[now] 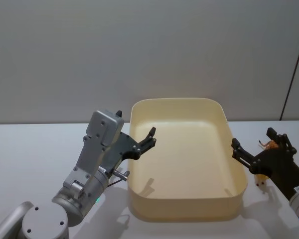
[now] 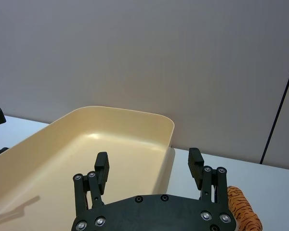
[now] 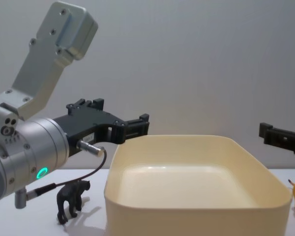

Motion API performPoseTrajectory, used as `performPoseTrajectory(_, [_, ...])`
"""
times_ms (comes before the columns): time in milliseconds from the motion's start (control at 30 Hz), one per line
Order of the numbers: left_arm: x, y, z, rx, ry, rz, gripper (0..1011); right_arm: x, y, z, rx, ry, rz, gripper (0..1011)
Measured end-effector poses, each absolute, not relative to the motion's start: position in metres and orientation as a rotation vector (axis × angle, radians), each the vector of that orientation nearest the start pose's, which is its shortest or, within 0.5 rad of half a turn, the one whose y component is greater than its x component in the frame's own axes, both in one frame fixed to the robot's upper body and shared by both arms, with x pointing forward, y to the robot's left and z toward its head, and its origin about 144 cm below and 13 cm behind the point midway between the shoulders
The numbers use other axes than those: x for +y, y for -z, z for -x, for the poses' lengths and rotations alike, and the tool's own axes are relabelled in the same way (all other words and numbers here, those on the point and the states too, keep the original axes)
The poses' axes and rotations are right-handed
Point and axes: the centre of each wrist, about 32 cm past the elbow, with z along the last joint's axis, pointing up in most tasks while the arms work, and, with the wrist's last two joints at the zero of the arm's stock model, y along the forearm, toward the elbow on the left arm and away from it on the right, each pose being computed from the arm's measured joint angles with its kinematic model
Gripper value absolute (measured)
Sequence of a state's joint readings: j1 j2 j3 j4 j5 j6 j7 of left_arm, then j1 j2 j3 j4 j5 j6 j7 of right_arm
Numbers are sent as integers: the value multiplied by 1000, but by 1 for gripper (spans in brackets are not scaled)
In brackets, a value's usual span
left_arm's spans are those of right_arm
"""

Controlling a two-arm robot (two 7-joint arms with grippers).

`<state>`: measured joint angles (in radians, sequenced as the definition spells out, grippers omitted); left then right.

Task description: Pick up the toy alternately with two hands and place it into the central storage box.

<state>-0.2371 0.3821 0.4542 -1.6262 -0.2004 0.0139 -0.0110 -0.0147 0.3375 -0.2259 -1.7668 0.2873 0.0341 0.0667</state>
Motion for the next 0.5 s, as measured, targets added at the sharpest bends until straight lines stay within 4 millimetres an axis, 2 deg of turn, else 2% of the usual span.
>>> performPoseTrajectory(500, [198, -1204, -492, -268, -1124, -61, 1002, -237, -1189, -443, -75, 1230, -26, 1001])
